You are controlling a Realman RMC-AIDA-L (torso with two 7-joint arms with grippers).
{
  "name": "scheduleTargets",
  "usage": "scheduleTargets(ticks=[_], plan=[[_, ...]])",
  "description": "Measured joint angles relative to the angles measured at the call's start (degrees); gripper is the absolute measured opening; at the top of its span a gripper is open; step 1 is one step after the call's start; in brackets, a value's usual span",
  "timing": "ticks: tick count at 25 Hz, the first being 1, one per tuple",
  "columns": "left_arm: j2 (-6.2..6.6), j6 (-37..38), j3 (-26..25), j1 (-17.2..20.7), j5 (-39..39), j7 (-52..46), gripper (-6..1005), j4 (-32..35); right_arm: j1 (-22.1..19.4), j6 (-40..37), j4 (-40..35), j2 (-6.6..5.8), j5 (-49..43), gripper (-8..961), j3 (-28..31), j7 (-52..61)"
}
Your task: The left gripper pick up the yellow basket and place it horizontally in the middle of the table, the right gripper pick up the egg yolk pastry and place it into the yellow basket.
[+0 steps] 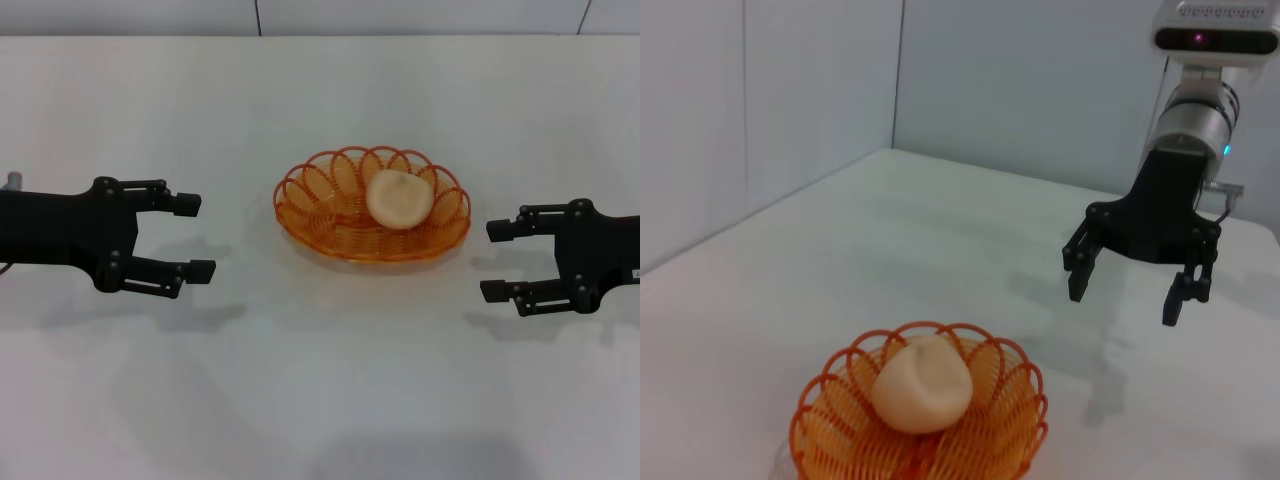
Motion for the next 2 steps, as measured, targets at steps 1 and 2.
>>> scheduleTargets(ticks=[1, 2], plan=[[0.10, 0.0, 0.0, 0.0, 0.2, -0.2, 863, 0.0, -0.1, 0.0, 0.0, -0.07, 0.0, 729, 0.0, 0.0], [0.14, 0.0, 0.0, -0.1, 0.4, -0.2, 863, 0.0, -0.1, -0.1, 0.0, -0.11, 0.0, 729, 0.0, 0.0]])
